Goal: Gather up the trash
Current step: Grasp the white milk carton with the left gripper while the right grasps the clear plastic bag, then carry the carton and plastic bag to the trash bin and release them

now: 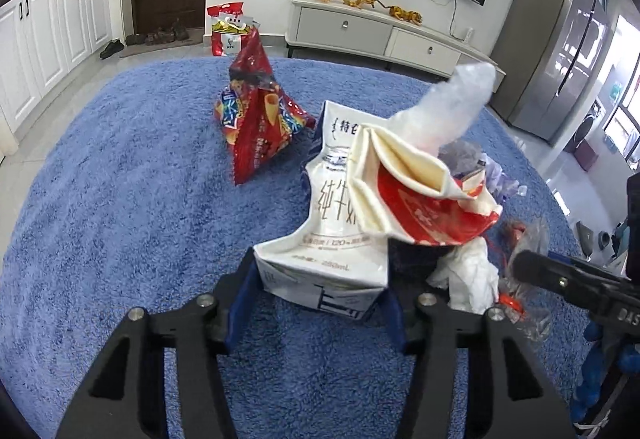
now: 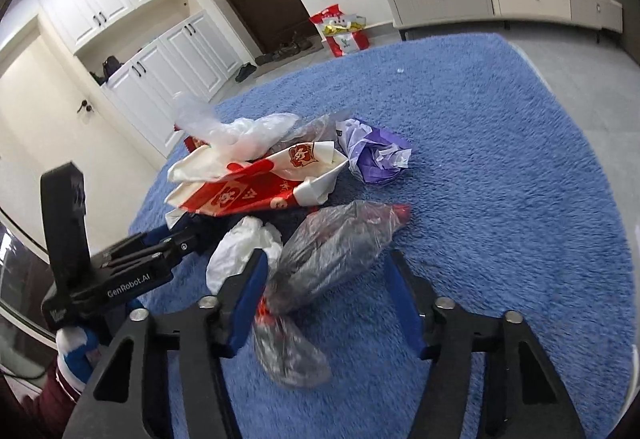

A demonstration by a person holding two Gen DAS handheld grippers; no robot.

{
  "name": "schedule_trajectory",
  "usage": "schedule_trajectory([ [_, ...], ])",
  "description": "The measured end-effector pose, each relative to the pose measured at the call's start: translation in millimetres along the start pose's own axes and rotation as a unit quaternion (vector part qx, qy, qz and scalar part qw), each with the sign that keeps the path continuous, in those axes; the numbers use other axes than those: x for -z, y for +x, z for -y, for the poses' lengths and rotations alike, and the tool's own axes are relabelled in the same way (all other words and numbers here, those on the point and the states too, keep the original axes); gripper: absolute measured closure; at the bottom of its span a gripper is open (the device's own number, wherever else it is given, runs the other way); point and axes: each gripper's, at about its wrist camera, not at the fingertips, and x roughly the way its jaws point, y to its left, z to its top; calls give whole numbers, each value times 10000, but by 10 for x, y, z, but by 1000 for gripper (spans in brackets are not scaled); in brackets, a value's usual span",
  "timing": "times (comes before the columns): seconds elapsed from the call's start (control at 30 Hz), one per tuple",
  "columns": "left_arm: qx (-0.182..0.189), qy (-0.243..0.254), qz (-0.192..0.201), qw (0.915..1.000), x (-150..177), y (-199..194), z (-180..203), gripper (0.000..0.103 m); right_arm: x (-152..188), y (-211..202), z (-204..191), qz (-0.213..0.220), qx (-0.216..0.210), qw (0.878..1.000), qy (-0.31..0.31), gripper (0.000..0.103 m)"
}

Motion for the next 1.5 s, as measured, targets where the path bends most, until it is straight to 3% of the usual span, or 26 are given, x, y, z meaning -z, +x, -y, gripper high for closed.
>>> schedule_trajectory([
  [0.13, -8, -44, 45, 10000, 26, -59, -28, 52, -3, -14, -40, 54, -110, 9999, -29, 85],
  [0.23, -27, -118, 81, 9999, 76, -140, -53, 52, 24, -113, -102, 167, -94, 9997, -165, 91],
  [0.63, -142, -208, 317, 9992, 417, -762, -132, 54, 295, -791, -395, 484, -3, 9962, -725, 92],
  [1.1, -163, -42, 815, 9965, 777, -1726, -39, 54, 778, -1540, -532, 826, 182, 9927, -858, 92],
  [1.3, 62, 291, 1006, 9945, 825, -2007, 259, 54, 877, -1873, -456, 1113, 321, 9900, -807, 92],
  [1.5, 453, 779, 1043, 9904, 788, -2072, 791, 54, 939, -2273, -172, 1507, 591, 9849, -612, 92],
])
